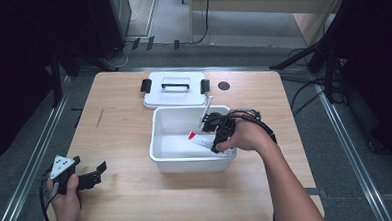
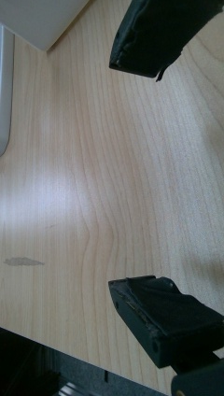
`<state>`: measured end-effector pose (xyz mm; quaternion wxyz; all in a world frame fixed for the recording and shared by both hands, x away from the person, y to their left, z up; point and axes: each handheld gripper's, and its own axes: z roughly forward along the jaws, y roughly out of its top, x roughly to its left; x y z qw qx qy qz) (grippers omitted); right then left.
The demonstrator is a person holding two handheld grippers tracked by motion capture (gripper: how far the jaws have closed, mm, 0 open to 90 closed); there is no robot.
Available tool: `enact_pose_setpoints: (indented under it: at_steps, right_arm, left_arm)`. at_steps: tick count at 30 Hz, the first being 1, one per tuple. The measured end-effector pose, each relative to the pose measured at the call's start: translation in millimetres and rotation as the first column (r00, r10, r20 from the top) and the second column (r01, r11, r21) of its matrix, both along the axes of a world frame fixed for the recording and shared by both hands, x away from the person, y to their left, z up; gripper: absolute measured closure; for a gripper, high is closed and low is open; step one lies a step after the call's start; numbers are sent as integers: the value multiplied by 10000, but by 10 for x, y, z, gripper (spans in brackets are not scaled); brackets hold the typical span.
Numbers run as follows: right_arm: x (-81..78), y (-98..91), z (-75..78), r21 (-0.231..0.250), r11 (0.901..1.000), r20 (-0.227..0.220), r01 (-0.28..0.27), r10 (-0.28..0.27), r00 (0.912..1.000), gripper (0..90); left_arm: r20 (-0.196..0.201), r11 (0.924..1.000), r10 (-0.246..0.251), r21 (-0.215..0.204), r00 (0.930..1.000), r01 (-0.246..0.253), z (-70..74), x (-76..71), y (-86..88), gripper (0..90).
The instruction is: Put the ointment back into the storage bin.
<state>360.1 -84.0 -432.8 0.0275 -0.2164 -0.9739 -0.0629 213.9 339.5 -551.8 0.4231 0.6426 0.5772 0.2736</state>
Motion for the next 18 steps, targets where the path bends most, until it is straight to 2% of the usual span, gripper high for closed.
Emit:
enact_pose_setpoints:
  at_steps: [7, 18]
  right_arm:
    - [-9, 74, -69, -664, 9975, -57, -239, 235, 9997, 731]
    - [10, 99, -80, -873, 9960, -257, -180, 158, 9995, 729]
  left_arm:
    - [-14, 10000, -26, -11, 10000, 26, 1, 0, 3, 0]
    - [-23, 10000, -39, -10, 10000, 39, 1, 0, 3, 0]
